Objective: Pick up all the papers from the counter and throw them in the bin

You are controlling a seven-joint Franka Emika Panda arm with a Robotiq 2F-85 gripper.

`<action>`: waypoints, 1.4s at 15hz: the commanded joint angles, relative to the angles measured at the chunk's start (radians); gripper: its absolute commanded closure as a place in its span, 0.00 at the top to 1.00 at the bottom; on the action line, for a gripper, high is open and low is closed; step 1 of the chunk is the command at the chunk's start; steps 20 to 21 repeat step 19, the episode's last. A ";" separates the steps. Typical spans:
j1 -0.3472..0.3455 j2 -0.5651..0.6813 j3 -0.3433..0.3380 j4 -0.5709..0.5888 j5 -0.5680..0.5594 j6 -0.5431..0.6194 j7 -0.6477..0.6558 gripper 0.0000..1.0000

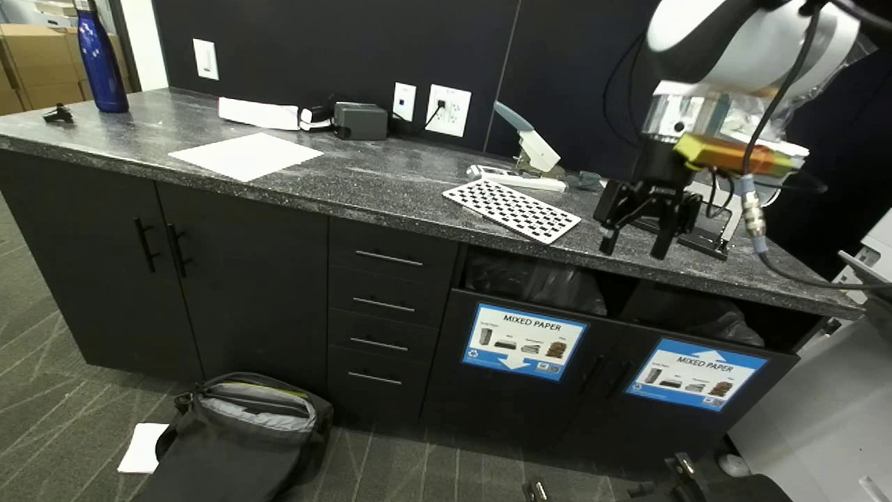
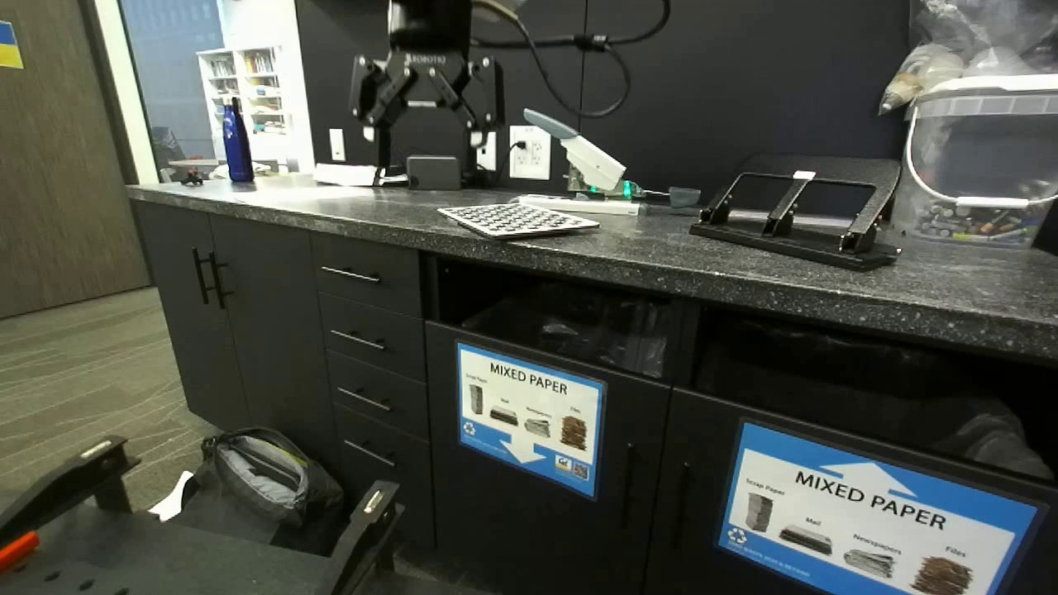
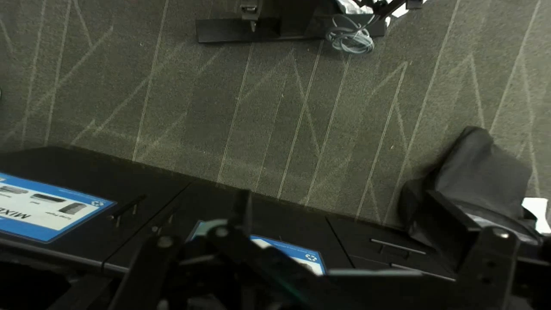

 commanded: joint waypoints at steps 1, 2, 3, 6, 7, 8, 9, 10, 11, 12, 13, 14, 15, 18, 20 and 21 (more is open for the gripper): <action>0.021 -0.182 -0.026 0.054 0.012 -0.266 -0.099 1.00; 0.028 -0.234 -0.027 0.063 0.004 -0.336 -0.133 1.00; 0.037 -0.287 -0.029 0.065 0.010 -0.400 -0.166 1.00; 0.058 -0.353 -0.031 0.089 0.001 -0.504 -0.200 1.00; 0.064 -0.371 -0.036 0.091 0.002 -0.515 -0.208 1.00; 0.066 -0.385 -0.038 0.085 -0.004 -0.502 -0.206 1.00; 0.071 -0.394 -0.041 0.085 -0.002 -0.506 -0.212 1.00; 0.073 -0.397 -0.046 0.087 0.000 -0.499 -0.215 1.00; 0.074 -0.397 -0.051 0.090 0.002 -0.497 -0.219 1.00; 0.074 -0.395 -0.056 0.088 0.002 -0.492 -0.221 1.00; 0.074 -0.395 -0.060 0.092 0.004 -0.496 -0.222 1.00; 0.069 -0.391 -0.067 0.095 0.014 -0.499 -0.209 1.00; 0.071 -0.387 -0.055 0.081 -0.002 -0.493 -0.198 1.00; 0.069 -0.387 -0.065 0.081 -0.002 -0.493 -0.199 1.00; 0.069 -0.387 -0.065 0.081 -0.001 -0.493 -0.200 1.00; 0.069 -0.387 -0.065 0.081 -0.001 -0.493 -0.200 1.00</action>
